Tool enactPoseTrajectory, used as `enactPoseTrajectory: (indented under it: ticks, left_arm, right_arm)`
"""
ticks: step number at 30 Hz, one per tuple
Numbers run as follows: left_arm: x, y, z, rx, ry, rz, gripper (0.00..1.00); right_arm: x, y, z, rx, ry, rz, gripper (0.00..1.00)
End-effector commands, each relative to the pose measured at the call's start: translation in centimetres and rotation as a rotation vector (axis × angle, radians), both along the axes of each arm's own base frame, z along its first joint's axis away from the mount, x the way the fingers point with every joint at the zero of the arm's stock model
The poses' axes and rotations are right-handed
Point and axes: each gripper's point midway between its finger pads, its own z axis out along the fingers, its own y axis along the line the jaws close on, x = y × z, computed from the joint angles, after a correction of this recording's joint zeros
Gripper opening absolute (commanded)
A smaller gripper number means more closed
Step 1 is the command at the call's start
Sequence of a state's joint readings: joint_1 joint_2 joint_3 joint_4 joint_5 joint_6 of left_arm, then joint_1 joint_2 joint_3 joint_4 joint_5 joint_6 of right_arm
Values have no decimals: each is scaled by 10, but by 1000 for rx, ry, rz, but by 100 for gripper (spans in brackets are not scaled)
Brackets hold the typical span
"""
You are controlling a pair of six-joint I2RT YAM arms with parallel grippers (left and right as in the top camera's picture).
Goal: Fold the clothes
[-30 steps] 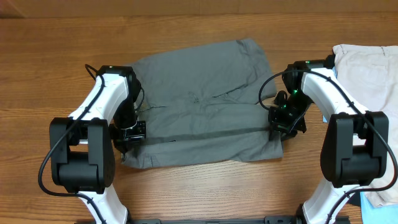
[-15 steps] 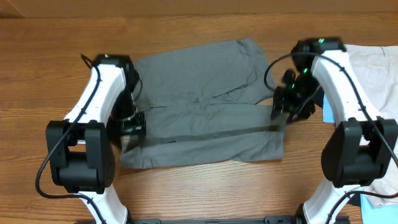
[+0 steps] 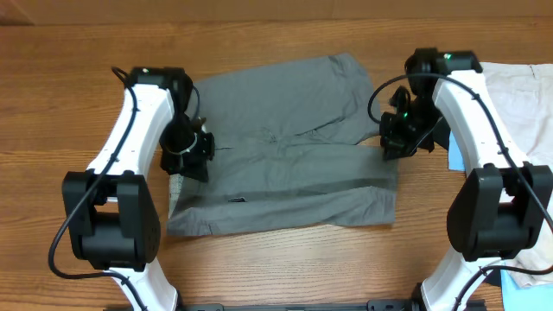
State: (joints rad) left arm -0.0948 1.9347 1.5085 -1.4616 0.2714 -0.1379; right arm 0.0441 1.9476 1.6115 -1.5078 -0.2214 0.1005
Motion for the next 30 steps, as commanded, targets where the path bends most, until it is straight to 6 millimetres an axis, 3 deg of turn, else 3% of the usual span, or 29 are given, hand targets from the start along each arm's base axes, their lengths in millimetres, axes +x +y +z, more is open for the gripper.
enactPoseTrajectory:
  ticks: [1,6,10,16,20,24,30]
  left_arm:
    - [-24,-23,-7,-68,53,-44,4]
    - [-57,-27,-8,-57,167,-105,4]
    - [-70,-27,-9,-24,209,-136,4]
    - [-81,-4,-13,161,253,-134,4]
    - [-83,1,-10,198,263,-136,4]
    - [-72,0,-7,198,225,-135,4]
    - [-29,-8,-6,182,48,-113,4]
  right_arm:
    - [-17,5,-13,20,44,4,4]
    - [-57,6,-25,39,191,18,4]
    - [-87,7,-36,43,300,-1,4]
    - [-105,11,-49,63,354,-20,4]
    - [-93,11,-41,65,316,-20,4]
    - [-60,12,-23,71,203,-15,4]
    - [-17,13,-8,73,37,-7,4]
